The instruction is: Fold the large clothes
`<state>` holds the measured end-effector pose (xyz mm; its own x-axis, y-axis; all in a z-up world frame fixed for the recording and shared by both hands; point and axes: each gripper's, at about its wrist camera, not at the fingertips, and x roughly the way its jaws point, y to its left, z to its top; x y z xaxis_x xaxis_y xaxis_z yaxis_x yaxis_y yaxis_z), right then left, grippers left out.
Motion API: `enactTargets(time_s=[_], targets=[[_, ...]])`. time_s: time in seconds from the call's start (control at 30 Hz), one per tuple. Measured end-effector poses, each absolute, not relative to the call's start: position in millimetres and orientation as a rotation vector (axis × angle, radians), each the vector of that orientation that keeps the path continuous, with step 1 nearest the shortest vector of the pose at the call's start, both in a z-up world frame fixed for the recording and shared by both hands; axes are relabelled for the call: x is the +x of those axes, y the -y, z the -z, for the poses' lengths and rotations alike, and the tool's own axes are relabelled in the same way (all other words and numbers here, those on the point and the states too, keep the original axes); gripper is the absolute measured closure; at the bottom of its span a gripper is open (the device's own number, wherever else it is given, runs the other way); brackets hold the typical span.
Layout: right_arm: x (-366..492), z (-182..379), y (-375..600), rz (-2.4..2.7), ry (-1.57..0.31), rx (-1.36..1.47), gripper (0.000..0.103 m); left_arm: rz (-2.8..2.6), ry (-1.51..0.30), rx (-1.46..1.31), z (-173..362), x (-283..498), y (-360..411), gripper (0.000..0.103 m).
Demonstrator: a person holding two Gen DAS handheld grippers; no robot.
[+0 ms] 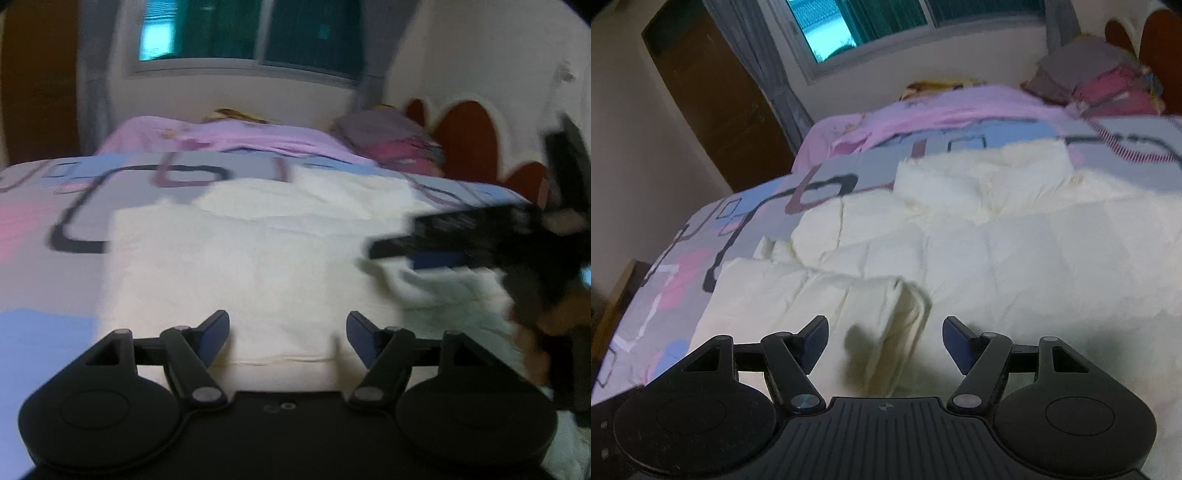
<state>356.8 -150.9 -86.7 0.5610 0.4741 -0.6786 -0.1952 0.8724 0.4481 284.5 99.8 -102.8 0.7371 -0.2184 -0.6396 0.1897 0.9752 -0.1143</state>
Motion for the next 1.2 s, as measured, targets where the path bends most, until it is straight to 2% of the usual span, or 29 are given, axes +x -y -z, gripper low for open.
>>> enactTargets(time_s=[0.03,0.1,0.23,0.27,0.3,0.33,0.43,0.47,0.5,0.67,0.9,1.03,1.1,1.2], targets=[[358.0,90.8,147.8,-0.411,-0.919,0.340,0.034,0.185,-0.710,-0.043,104.6,285.4,-108.2,0.034],[358.0,98.8,140.8,-0.399,-0.945,0.333,0.018,0.122,-0.722,-0.039,110.0,286.9,-123.3,0.034],[356.5,108.9,129.0,-0.416,-0.970,0.341,0.018,0.021,-0.740,-0.029,118.7,286.3,-147.2,0.034],[355.2,108.9,126.5,-0.415,-0.963,0.325,0.024,0.007,-0.744,-0.032,120.5,285.6,-151.0,0.034],[354.7,108.5,123.4,-0.422,-0.960,0.310,0.049,-0.005,-0.748,-0.033,121.5,285.2,-153.8,0.034],[355.0,108.4,121.1,-0.427,-0.962,0.302,0.059,-0.013,-0.752,-0.034,122.6,284.5,-155.5,0.034],[355.4,103.7,121.0,-0.440,-0.937,0.283,0.078,-0.030,-0.757,-0.024,127.1,282.8,-156.9,0.034],[355.3,99.8,122.6,-0.444,-0.920,0.270,0.088,-0.033,-0.761,-0.020,128.9,284.9,-155.9,0.034],[355.1,94.3,125.7,-0.438,-0.892,0.259,0.091,-0.034,-0.766,-0.020,130.5,286.2,-154.3,0.034],[364.6,65.2,159.9,-0.347,-0.755,0.174,0.092,-0.030,-0.768,-0.015,135.9,296.2,-144.3,0.033],[372.5,61.0,220.4,-0.231,-0.738,0.118,0.092,0.010,-0.727,0.037,139.5,315.6,-111.5,0.034],[372.1,67.7,252.4,-0.173,-0.760,0.126,0.092,0.025,-0.699,0.065,140.8,326.9,-97.5,0.044],[372.4,70.8,265.7,-0.142,-0.764,0.122,0.092,0.030,-0.689,0.073,141.4,331.6,-93.8,0.046],[375.5,78.1,280.8,-0.091,-0.773,0.100,0.092,0.022,-0.707,0.116,146.9,340.3,-89.6,0.061]])
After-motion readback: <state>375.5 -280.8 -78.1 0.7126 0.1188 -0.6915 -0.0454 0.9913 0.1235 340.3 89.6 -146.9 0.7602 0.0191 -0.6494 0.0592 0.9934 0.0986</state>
